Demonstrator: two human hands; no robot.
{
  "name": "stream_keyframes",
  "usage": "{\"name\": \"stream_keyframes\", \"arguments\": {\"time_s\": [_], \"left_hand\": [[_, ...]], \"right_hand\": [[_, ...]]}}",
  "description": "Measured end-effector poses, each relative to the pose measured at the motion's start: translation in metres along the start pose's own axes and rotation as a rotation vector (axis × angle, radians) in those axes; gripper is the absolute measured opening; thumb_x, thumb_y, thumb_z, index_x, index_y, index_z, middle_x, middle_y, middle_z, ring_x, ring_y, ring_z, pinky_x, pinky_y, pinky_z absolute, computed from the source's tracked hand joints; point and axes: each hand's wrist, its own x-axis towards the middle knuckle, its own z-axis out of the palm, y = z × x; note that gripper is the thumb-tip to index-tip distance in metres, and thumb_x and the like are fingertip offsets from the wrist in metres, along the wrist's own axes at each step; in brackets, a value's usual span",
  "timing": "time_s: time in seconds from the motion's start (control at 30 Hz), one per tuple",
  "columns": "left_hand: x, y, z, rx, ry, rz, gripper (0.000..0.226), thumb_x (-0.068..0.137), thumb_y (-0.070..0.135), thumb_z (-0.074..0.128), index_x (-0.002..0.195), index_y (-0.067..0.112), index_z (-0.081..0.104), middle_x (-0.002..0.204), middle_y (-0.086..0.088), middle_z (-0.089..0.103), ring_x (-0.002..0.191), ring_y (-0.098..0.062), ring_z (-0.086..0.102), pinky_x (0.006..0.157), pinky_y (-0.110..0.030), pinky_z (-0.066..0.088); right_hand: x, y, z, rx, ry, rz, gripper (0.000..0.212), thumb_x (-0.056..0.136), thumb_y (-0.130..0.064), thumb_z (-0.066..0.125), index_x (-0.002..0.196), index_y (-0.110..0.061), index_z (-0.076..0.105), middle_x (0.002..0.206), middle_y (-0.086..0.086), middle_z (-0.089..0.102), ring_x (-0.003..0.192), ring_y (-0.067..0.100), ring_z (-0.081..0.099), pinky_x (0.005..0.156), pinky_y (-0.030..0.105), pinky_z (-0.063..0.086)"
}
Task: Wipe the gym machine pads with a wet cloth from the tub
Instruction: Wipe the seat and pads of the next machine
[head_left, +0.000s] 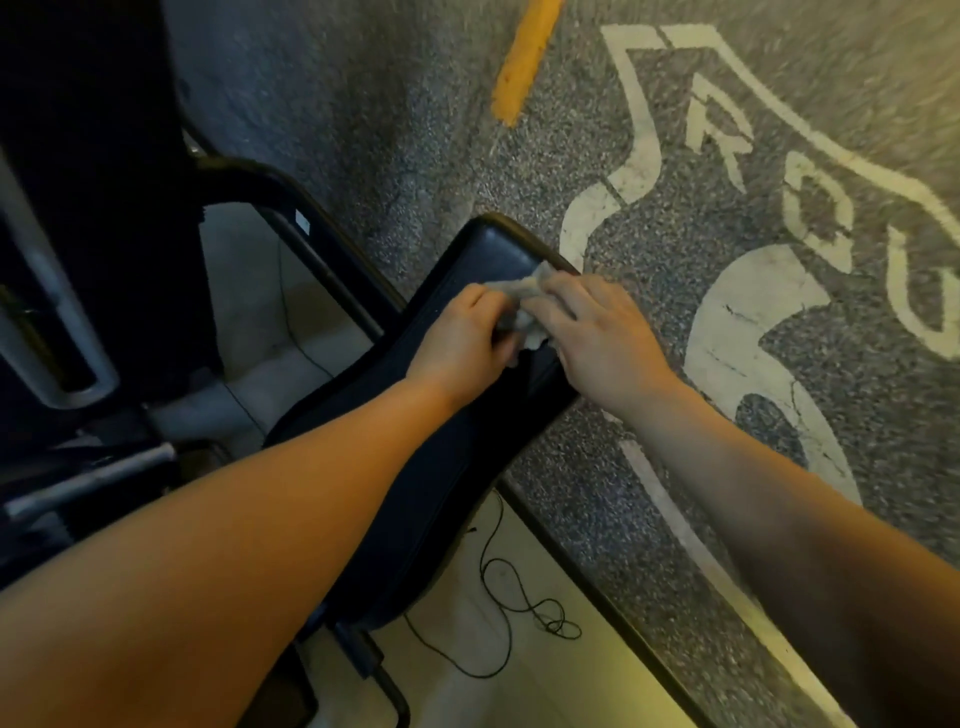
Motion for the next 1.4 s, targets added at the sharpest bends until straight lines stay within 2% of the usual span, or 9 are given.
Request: {"name": "stream_keyframes", "arguments": {"time_s": [0.2,0.37,0.47,0.63,0.77,0.9,1.03,1.27,1.4], "left_hand": [[-0.015,-0.035,-0.026,0.078,0.061,-0.249,0.023,0.094,0.027,0.056,0.113,0.015,0.055,0.108,-0.002,0.056,0.101,-0.021,0.054,0.084,-0.039,0.05],[-0.024,-0.044,-0.034,0.148,0.002,-0.445,0.025,0.09,0.028,0.055,0.113,0.018,0.059,0.104,0.002,0.052,0.097,-0.02,0.055,0.082,-0.037,0.051],[-0.029,-0.045,-0.034,0.128,-0.024,-0.504,0.036,0.09,0.025,0.056,0.125,0.017,0.057,0.111,0.002,0.05,0.103,-0.021,0.054,0.084,-0.033,0.047],[-0.025,-0.06,-0.033,0.012,-0.147,-0.611,0.068,0.086,0.021,0.058,0.15,0.019,0.037,0.15,-0.006,0.041,0.131,-0.025,0.049,0.097,-0.032,0.045],[-0.016,-0.079,-0.037,-0.148,-0.256,-0.653,0.094,0.079,0.023,0.063,0.16,0.025,0.016,0.164,-0.005,0.023,0.145,-0.028,0.034,0.112,-0.039,0.04],[-0.014,-0.097,-0.034,-0.266,-0.347,-0.658,0.105,0.07,0.027,0.066,0.161,0.027,0.013,0.165,-0.003,0.014,0.15,-0.028,0.022,0.117,-0.044,0.033],[-0.017,-0.108,-0.03,-0.3,-0.325,-0.636,0.102,0.069,0.028,0.064,0.16,0.029,0.018,0.162,-0.003,0.019,0.147,-0.031,0.023,0.115,-0.045,0.034],[-0.014,-0.124,-0.037,-0.281,-0.386,-0.58,0.087,0.084,0.022,0.058,0.161,0.03,0.016,0.157,0.011,0.019,0.145,-0.026,0.02,0.118,-0.04,0.03],[-0.023,-0.134,-0.032,-0.323,-0.407,-0.587,0.091,0.081,0.027,0.056,0.159,0.041,0.011,0.162,0.015,0.01,0.149,-0.028,0.014,0.12,-0.042,0.027]], "right_hand": [[0.018,0.002,0.006,-0.114,-0.169,-0.087,0.047,0.093,-0.043,0.065,0.134,-0.019,0.067,0.156,0.012,0.045,0.143,0.035,0.042,0.121,0.053,0.028],[0.07,-0.001,0.005,-0.041,-0.179,-0.077,0.043,0.101,-0.018,0.056,0.143,-0.021,0.059,0.162,0.013,0.036,0.149,0.037,0.033,0.125,0.05,0.021],[0.078,-0.008,0.007,-0.025,-0.221,-0.065,0.047,0.104,-0.021,0.045,0.15,-0.023,0.049,0.168,0.01,0.022,0.156,0.033,0.016,0.127,0.046,0.01],[0.029,-0.015,0.007,-0.06,-0.203,-0.057,0.06,0.087,-0.052,0.065,0.128,-0.009,0.068,0.151,0.013,0.05,0.146,0.033,0.038,0.122,0.05,0.028],[0.036,-0.019,0.013,-0.052,-0.17,-0.021,0.036,0.088,-0.025,0.075,0.116,-0.003,0.072,0.144,0.019,0.057,0.14,0.037,0.047,0.119,0.051,0.035],[0.08,-0.027,0.013,0.014,-0.198,0.037,0.041,0.095,0.0,0.056,0.136,0.001,0.055,0.157,0.021,0.042,0.148,0.04,0.035,0.123,0.048,0.026],[0.1,-0.038,0.013,0.002,-0.237,0.095,0.057,0.101,-0.002,0.045,0.157,-0.012,0.036,0.167,0.013,0.024,0.154,0.038,0.02,0.126,0.047,0.017],[0.073,-0.03,0.016,-0.094,-0.268,-0.13,0.051,0.089,-0.011,0.048,0.137,-0.002,0.061,0.149,0.022,0.051,0.138,0.044,0.048,0.116,0.056,0.034],[0.108,-0.051,0.025,-0.053,-0.256,0.055,0.052,0.096,0.0,0.05,0.149,-0.003,0.048,0.162,0.016,0.035,0.152,0.042,0.025,0.124,0.054,0.023]]}}
